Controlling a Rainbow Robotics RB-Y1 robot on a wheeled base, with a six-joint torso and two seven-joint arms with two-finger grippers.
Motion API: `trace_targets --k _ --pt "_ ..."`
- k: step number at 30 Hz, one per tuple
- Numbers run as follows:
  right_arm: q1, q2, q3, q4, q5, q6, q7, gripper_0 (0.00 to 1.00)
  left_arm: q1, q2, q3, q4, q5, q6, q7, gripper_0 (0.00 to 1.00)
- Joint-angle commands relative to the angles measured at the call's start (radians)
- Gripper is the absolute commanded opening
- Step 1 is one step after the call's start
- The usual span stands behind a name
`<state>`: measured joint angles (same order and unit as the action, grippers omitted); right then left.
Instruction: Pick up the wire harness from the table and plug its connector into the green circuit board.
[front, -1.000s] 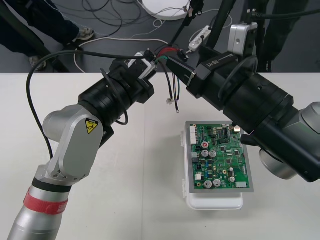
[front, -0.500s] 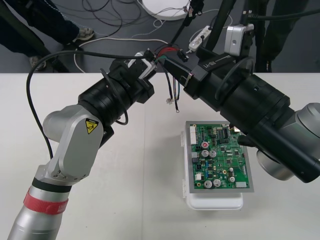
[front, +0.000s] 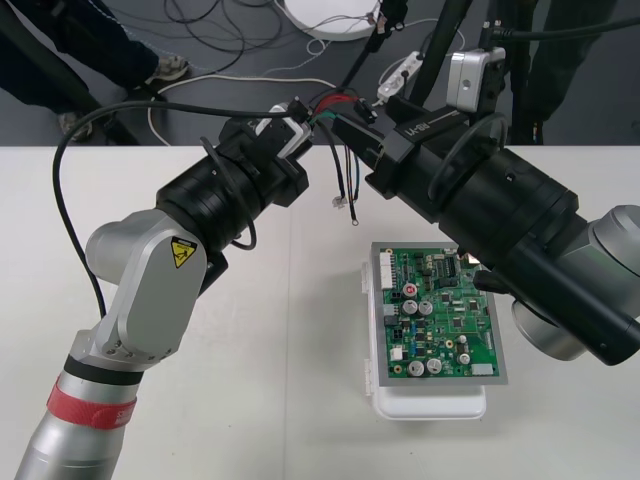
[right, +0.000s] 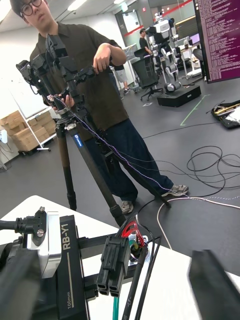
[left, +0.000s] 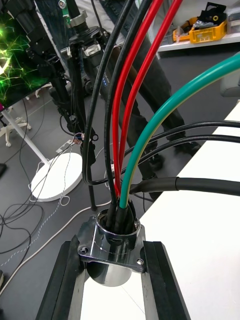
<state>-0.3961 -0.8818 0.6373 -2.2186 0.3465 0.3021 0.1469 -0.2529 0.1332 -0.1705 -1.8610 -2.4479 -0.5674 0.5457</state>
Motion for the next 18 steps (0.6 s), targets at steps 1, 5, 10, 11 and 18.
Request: trace_targets --k 1,5,10,11,18 --pt "-0.033 0.012 0.013 -0.012 -0.007 0.005 0.046 0.02 0.001 0.008 -0.024 -0.040 -0.006 0.064 0.042 0.00" --pt "-0.035 0.012 0.013 -0.012 -0.004 0.008 0.045 0.00 0.000 0.008 -0.024 -0.040 -0.006 0.064 0.042 0.00" --pt "-0.035 0.012 0.013 -0.012 0.014 0.015 0.045 0.00 0.000 0.008 -0.024 -0.040 -0.006 0.064 0.042 0.00" --pt "-0.035 0.012 0.013 -0.012 0.017 0.017 0.045 0.00 0.000 0.008 -0.024 -0.041 -0.005 0.064 0.042 0.00" --pt "-0.033 0.010 0.013 -0.012 0.031 0.019 0.040 0.00 -0.002 0.008 -0.024 -0.041 -0.005 0.064 0.042 0.00"
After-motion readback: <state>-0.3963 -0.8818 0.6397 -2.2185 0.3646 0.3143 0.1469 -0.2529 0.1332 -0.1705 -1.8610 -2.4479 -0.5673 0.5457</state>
